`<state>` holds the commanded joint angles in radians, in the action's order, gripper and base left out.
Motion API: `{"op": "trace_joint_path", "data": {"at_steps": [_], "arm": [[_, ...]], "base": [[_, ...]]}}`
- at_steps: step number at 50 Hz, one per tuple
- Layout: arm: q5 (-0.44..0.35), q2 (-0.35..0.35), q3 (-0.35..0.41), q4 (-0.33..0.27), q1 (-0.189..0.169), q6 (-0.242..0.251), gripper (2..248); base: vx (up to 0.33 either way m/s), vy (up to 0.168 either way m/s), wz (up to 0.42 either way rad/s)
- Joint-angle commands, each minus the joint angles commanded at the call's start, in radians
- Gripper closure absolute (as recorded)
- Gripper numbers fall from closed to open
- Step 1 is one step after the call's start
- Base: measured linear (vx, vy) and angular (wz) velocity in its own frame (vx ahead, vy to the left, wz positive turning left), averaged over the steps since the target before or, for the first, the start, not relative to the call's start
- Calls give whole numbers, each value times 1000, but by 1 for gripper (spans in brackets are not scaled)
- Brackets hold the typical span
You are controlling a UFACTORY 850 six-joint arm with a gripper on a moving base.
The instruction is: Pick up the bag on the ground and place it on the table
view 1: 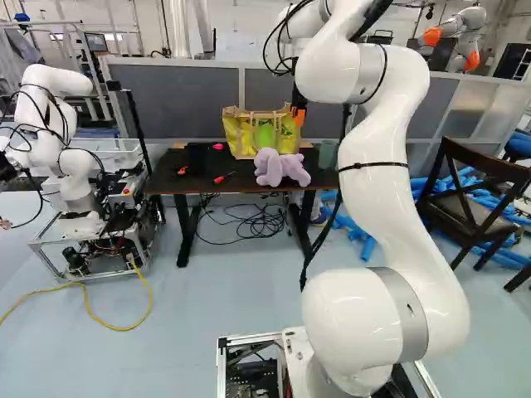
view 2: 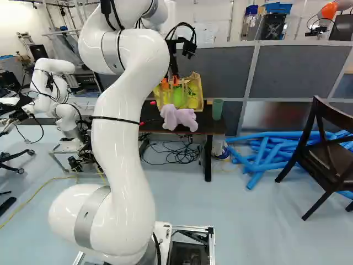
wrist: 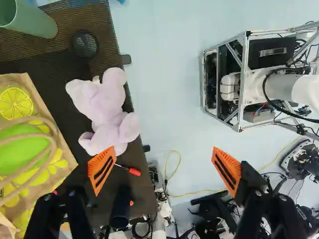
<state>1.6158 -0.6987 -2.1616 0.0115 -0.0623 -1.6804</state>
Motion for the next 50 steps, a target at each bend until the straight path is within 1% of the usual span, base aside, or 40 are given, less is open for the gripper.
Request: {"op": "trace_joint_path", "data": {"at_steps": [28,50], "arm": [[-6,2,5,0,0,4,3],[-60,24,50,0,2,41,3]], "base": [[0,0,0],[0,0,0]]}}
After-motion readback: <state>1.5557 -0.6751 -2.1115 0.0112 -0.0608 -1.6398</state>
